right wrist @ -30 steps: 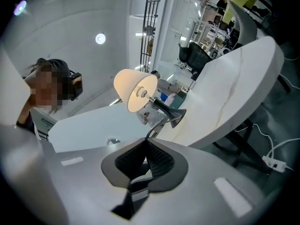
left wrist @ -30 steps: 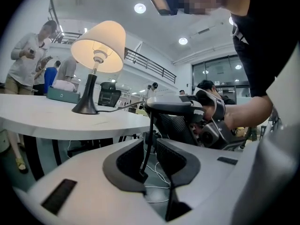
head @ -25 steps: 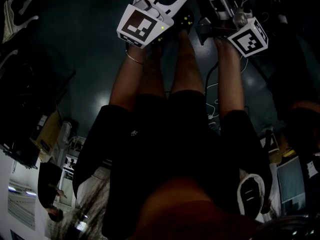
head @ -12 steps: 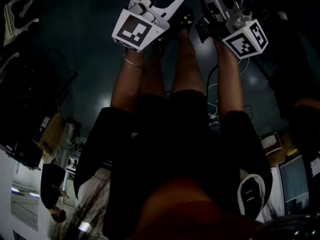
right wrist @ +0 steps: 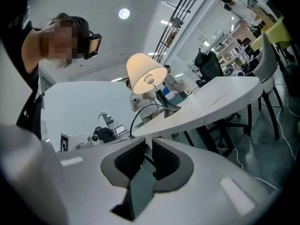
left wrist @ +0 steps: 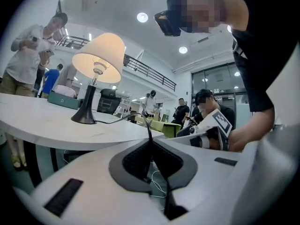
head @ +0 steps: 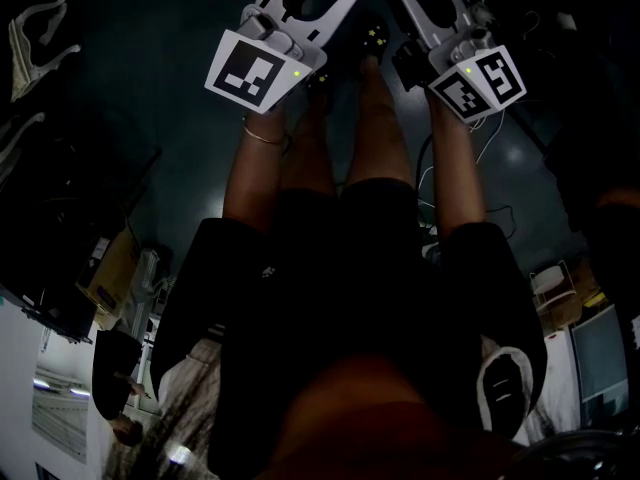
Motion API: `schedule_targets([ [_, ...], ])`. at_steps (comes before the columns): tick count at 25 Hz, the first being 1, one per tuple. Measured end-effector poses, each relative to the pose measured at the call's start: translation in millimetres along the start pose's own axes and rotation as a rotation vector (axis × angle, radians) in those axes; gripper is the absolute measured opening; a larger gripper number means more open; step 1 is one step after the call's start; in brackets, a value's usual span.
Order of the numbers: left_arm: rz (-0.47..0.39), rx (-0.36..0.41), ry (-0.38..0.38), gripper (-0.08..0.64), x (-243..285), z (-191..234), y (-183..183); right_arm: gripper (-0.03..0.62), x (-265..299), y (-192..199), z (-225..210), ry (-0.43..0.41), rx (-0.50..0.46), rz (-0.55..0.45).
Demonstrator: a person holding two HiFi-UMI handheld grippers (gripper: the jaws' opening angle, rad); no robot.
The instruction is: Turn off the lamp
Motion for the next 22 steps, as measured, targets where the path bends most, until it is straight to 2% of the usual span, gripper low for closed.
schedule_targets([
  [8,-0.03,-0.008,0.021,0.023,-4,-5,-14,0.035,11,21,5,0.017,-0.155,0.187],
  [16,-0.038,0.005,0.045,0.023,-6,-5,-20,0.043,23,17,14,0.0,-0.265,0.211],
  [22,-0.063,-0.008,0.042,0.023,-8,-9,-24,0.038,23,17,12,0.019,-0.243,0.199],
])
Point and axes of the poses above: the fingertips, and each gripper's own axes: x forward along the fingers, z to its left, y out of its underside, the point moved 7 cm from there along -x, backward along the fingers, and after that the axes turned 7 degrees about -y, right-handed, at the moved point
